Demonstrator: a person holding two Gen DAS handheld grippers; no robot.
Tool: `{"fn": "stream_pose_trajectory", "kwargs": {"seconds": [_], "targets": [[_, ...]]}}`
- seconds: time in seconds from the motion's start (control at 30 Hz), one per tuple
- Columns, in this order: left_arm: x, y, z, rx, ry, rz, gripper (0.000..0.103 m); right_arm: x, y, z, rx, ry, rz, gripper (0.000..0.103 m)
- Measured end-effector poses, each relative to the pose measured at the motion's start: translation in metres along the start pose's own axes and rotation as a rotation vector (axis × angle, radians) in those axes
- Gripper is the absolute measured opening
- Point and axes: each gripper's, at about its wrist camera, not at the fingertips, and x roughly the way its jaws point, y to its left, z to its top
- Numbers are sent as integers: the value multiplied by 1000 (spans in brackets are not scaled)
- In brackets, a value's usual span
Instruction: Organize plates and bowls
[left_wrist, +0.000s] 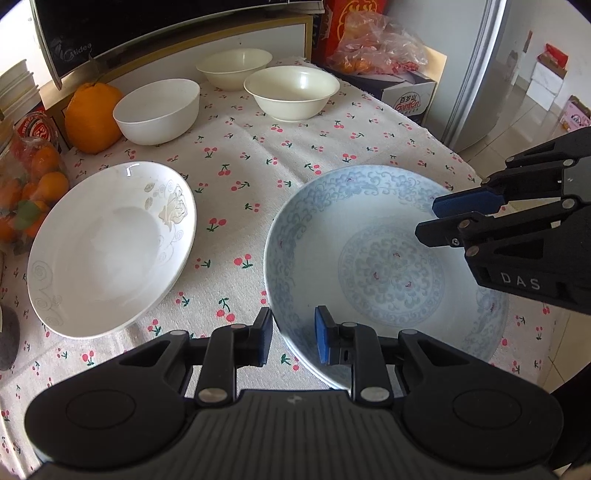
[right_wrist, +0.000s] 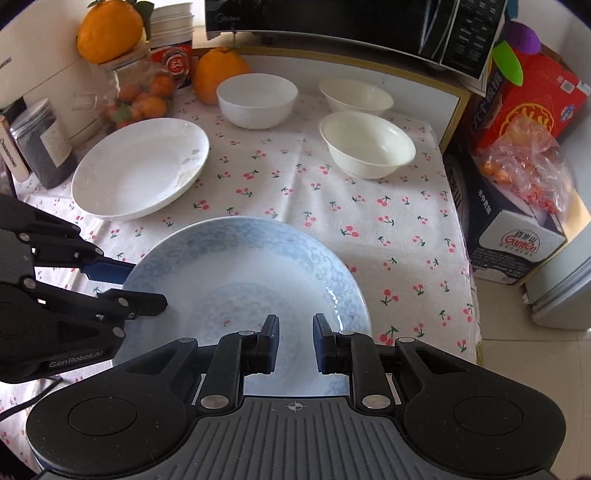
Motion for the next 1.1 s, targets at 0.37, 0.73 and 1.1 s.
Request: {"fn": "stream_pose_trajectory", "kwargs": {"seconds": [0.37,0.73,1.1], "targets": [[-6,9,-2,-46,-14,-12,35,-1,-8,3,66,12,35,21],[-16,9,3,-45,-65,12,77,-9,-20,8,148,-10,48,63],[-29,32,13,-154,-140,145,99,-7,-27,37,238,-78,38,84]]}}
